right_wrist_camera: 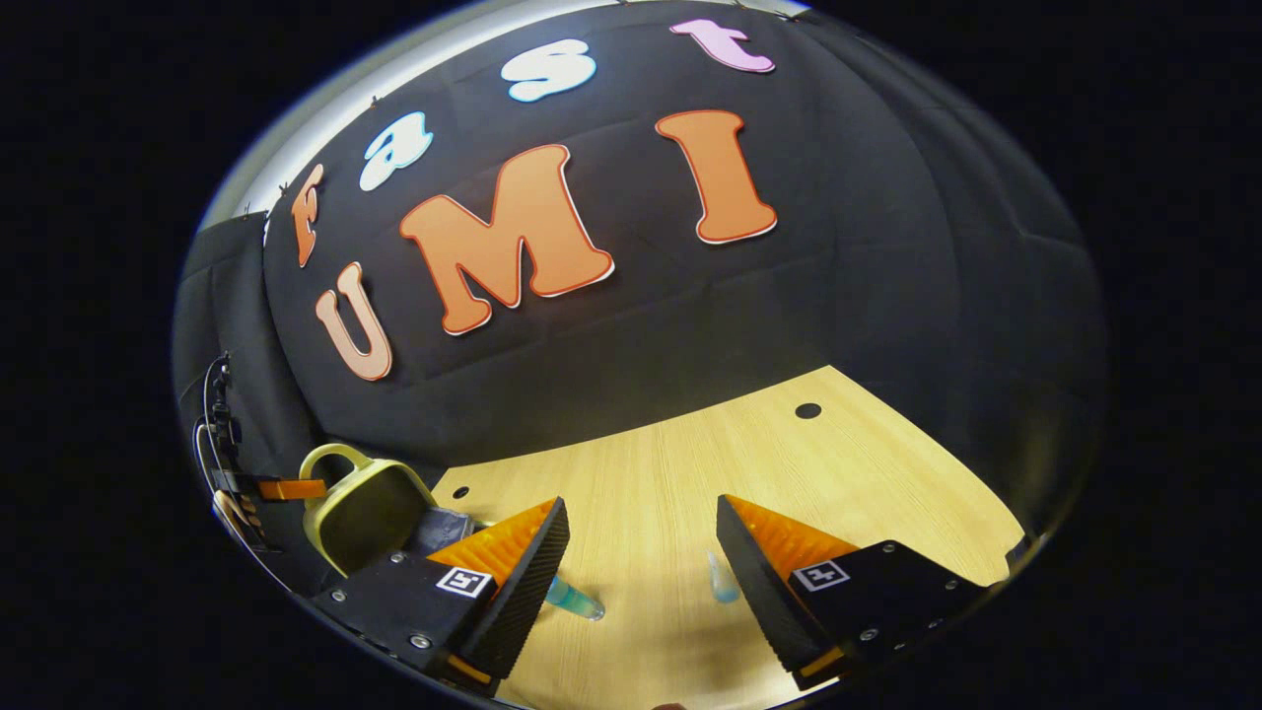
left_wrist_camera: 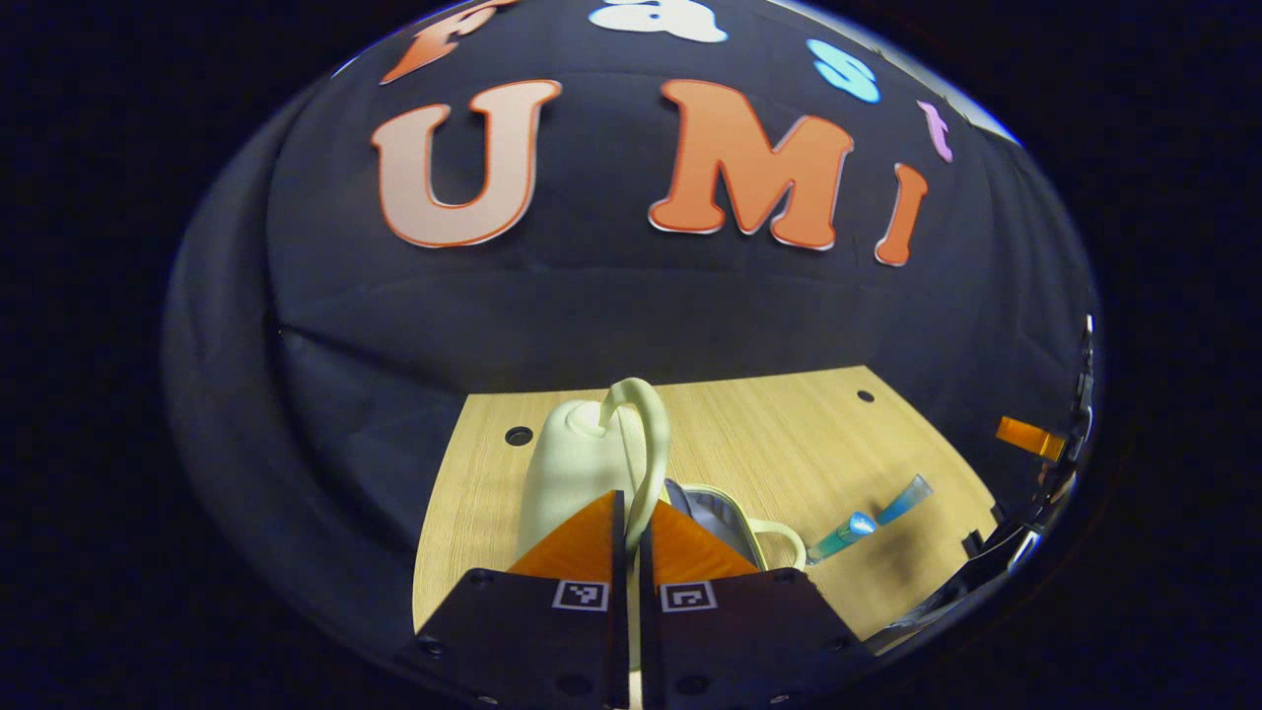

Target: First open the suitcase, pack the skin care products into it, and then close the suitcase.

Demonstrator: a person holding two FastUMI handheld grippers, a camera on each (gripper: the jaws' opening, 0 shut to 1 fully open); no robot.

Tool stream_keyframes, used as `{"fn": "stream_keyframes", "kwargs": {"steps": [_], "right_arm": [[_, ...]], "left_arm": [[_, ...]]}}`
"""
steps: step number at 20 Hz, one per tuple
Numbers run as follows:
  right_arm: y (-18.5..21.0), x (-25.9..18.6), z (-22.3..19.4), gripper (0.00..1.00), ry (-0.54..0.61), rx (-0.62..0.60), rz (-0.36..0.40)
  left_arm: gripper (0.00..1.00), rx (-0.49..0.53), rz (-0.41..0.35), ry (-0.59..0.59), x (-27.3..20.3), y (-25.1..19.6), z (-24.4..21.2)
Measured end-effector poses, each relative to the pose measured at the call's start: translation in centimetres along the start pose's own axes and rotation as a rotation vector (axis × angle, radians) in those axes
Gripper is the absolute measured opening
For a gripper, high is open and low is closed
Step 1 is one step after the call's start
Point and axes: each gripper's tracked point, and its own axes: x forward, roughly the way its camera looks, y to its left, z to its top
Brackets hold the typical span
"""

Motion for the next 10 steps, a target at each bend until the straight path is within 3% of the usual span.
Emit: {"fn": "stream_keyframes", "kwargs": {"steps": [4, 10], "right_arm": [[4.3, 0.0, 0.7, 0.95, -0.013, 0.078, 0.048], [8.0, -0.1, -0.4, 0.95, -0.028, 0.1, 0.042]], "left_arm": [[0.04, -0.057, -0.023, -0.011, -1.8, 9.7, -0.6], [0.04, -0.154, 0.031, -0.008, -0.2, 21.0, -5.1]]}}
